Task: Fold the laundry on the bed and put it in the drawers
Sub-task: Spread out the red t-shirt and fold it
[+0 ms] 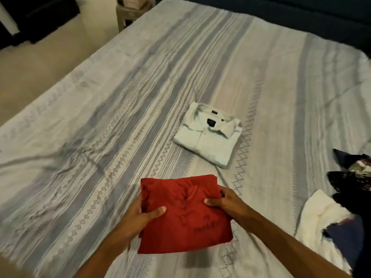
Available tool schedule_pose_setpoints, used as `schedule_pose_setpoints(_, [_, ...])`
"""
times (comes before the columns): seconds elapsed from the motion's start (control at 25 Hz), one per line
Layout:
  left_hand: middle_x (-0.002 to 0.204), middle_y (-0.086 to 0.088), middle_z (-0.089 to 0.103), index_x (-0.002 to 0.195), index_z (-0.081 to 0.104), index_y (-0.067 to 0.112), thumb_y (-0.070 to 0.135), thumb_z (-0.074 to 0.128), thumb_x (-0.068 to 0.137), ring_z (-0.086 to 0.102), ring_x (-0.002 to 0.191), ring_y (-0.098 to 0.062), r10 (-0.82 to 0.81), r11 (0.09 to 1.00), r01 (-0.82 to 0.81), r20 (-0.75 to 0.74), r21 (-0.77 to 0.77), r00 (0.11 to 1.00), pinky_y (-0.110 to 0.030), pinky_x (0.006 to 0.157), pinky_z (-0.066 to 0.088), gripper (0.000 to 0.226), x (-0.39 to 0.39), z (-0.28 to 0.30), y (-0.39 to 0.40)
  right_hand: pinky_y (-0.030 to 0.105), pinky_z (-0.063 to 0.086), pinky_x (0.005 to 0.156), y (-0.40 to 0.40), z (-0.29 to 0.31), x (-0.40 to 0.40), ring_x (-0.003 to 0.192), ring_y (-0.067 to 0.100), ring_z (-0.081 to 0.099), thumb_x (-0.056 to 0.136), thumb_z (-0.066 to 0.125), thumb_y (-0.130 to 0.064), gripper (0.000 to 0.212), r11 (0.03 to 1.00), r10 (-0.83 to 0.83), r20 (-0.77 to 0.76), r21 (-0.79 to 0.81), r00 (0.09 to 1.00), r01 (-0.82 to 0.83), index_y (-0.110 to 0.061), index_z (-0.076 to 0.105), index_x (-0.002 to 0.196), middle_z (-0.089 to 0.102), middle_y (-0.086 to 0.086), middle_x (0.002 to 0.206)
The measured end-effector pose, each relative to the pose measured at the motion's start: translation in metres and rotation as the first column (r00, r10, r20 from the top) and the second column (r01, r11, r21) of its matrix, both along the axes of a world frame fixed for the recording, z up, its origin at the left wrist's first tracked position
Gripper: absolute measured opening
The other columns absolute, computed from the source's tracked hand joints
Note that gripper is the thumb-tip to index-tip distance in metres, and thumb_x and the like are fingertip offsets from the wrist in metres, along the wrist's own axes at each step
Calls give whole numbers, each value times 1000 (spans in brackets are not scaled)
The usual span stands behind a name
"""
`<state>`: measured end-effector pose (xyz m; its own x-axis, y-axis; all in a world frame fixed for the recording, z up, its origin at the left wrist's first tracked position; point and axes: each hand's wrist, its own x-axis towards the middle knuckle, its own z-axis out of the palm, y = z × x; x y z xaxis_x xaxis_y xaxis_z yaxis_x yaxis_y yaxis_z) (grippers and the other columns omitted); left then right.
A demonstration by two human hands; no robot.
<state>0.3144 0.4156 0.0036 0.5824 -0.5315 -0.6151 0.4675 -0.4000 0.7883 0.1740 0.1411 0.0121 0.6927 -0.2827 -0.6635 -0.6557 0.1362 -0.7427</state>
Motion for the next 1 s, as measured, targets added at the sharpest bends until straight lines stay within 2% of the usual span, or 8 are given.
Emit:
schedule_pose_setpoints(0.16, [127, 6, 70, 131, 56, 41, 22, 90, 75, 72, 105, -7, -86, 996, 86, 28, -16, 996, -24, 77, 61, 69, 49, 29, -63, 31, 60, 88, -41, 19, -1, 98, 11, 76, 85, 84, -31, 48, 971, -231, 70, -52, 970, 235, -25, 67, 130, 78, -7, 114])
schedule_pose_setpoints(0.32, [133, 8, 68, 138, 55, 42, 32, 90, 76, 68, 117, -12, -195, 981, 196, 57, -12, 979, -29, 90, 59, 72, 67, 40, -153, 27, 58, 88, -98, 27, -7, 103, 7, 74, 91, 75, -44, 46, 920, -359, 136, -114, 923, 375, -33, 63, 134, 75, -13, 119])
schedule_pose_setpoints(0.44, [128, 11, 68, 132, 56, 42, 25, 85, 84, 66, 116, -10, -284, 958, 287, 98, -8, 954, -24, 88, 57, 59, 67, 42, -236, 21, 57, 83, -152, 36, -17, 97, 3, 73, 94, 73, -41, 33, 859, -443, 176, -197, 879, 472, -35, 66, 125, 76, -13, 114])
schedule_pose_setpoints(0.56, [123, 8, 72, 133, 58, 39, 20, 84, 85, 69, 113, -15, -315, 948, 317, 125, 8, 941, -32, 92, 57, 58, 71, 41, -337, 32, 58, 92, -227, 39, -20, 100, 10, 73, 95, 73, -38, 26, 787, -527, 184, -261, 830, 558, -35, 66, 120, 76, -12, 111])
schedule_pose_setpoints(0.68, [115, 1, 75, 125, 61, 29, 12, 80, 89, 72, 100, -17, -318, 946, 323, 132, -12, 939, -30, 76, 56, 43, 80, 54, -439, 42, 59, 95, -309, 49, -16, 99, 16, 75, 95, 74, -32, 29, 722, -587, 206, -306, 783, 621, -26, 68, 123, 77, -6, 109])
schedule_pose_setpoints(0.84, [118, -4, 74, 129, 59, 23, 10, 79, 90, 73, 100, -22, -338, 935, 351, 159, -57, 928, -32, 74, 57, 45, 98, 55, -571, 27, 59, 74, -423, 73, -6, 87, 15, 76, 96, 72, -34, 30, 667, -596, 217, -402, 773, 627, -22, 66, 123, 77, 0, 108])
schedule_pose_setpoints(0.92, [121, -4, 70, 134, 54, 22, 13, 79, 90, 70, 102, -23, -325, 941, 335, 141, -48, 935, -35, 74, 57, 52, 109, 40, -614, 36, 58, 85, -465, 65, -4, 103, 22, 72, 95, 70, -43, 48, 618, -611, 151, -522, 777, 587, -19, 60, 135, 72, 6, 122])
schedule_pose_setpoints(1.0, [128, -7, 64, 140, 48, 22, 21, 81, 88, 66, 111, -25, -325, 946, 322, 116, 41, 939, -44, 86, 59, 62, 123, 15, -629, 51, 51, 101, -479, 38, -3, 124, 38, 59, 95, 66, -48, 70, 554, -634, -78, -740, 770, 381, -10, 43, 149, 59, 18, 138])
